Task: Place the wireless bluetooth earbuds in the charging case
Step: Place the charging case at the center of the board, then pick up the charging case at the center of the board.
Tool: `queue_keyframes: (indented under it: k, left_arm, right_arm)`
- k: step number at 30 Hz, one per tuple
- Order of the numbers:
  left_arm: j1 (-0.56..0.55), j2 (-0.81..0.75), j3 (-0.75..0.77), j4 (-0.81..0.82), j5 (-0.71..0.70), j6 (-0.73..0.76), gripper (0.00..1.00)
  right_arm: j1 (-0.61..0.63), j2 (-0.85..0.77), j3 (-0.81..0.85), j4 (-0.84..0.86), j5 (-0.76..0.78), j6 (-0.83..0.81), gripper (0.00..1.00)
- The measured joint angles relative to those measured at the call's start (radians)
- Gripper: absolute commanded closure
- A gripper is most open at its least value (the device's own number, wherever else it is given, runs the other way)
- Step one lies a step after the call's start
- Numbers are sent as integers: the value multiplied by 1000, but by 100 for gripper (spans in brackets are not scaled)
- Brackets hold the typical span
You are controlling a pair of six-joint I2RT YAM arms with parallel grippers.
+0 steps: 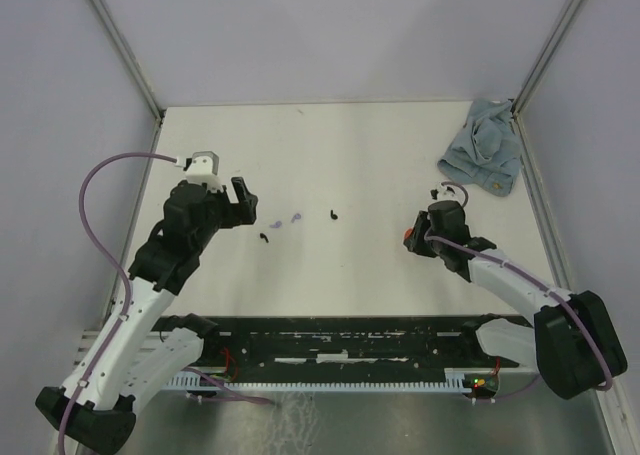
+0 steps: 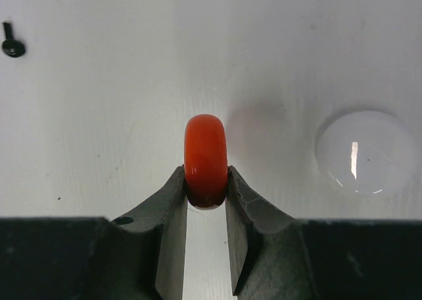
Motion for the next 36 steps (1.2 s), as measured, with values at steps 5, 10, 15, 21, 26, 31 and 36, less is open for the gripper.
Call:
queue_keyframes:
  k: [5,10,15,21,26,31,36]
  left_arm:
    - [10,-19,-9,-1,-11,0,8]
    - [11,-19,-9,-2,-23,0,8]
    - [11,-19,-9,-2,-25,0,8]
    - [11,-19,-9,-2,-26,0,8]
    - [11,-19,-9,-2,-28,0,8]
    - [14,-19,-10,-2,-34,0,8]
    - [15,-22,-15,-3,-37,0,8]
  right_arm:
    - [-69,66,2,-26,17,41,76]
    - [-112,77,2,-52,32,56,62]
    - [-122,61,10,-94,62,55,48]
    - [-122,24,66,-174,103,19,35]
    - [-122,-19,148,-225,130,-39,25]
    - [-125,56,278,-243,213,-106,23]
    - [-155,228,382,-217,273,-148,23]
